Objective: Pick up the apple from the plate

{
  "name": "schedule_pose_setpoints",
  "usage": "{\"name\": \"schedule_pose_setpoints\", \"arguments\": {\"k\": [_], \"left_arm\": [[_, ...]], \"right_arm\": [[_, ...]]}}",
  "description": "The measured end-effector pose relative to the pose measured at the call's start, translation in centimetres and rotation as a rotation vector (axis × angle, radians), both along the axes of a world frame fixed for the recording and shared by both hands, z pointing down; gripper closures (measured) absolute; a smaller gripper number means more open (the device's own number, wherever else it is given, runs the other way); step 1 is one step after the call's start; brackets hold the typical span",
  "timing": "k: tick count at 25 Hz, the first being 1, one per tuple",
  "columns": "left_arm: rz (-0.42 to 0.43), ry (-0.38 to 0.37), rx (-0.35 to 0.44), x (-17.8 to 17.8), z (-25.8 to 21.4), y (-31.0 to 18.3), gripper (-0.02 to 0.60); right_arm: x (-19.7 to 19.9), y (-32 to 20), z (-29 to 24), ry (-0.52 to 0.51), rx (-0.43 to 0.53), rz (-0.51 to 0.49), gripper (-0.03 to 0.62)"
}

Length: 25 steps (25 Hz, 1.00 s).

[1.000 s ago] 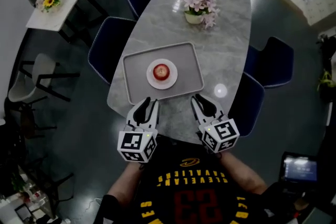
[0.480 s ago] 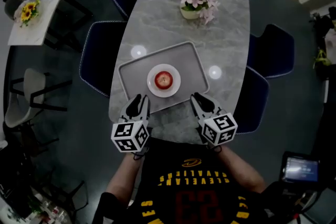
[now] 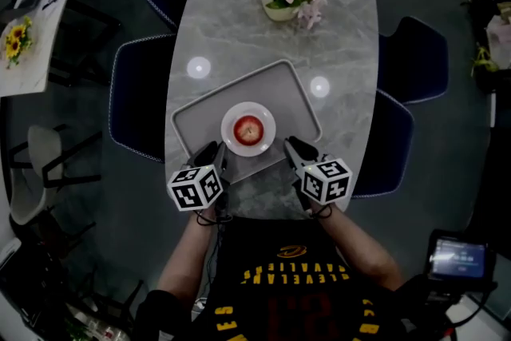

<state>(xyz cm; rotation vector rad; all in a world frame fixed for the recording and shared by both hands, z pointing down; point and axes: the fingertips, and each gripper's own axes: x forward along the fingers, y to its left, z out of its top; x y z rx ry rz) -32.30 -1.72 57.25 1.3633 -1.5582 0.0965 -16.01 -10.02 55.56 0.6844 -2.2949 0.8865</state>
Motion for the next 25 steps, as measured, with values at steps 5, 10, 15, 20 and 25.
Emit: {"name": "schedule_pose_setpoints", "arguments": {"k": [5,10,15,20,25], "left_arm": [[0.03,0.061,-0.058,-0.1,2.5,-0.4,0.48],[0.035,0.106,-0.081,-0.4,3.7,-1.1,0.48],[0.068,0.124,-0.095,0.2,4.5,-1.4,0.48],[0.049,0.178,-0.108,0.6,5.1,-1.3,0.48],[0.053,0.213,-0.108,1.1,5.2,-1.4,0.48]], "right_arm": [[-0.8,0.3,3.4,0.018,-0.116,0.05,0.549],[-1.3,0.2,5.6,0.046,-0.178,0.095,0.549],[-2.0,0.3,6.6,0.059,-0.198,0.111,0.549],[-2.2,0.0,6.7,0.057,-0.222,0.149,0.549],[-1.9,0.0,7.1,0.096,-0.247,0.148,0.549]]}}
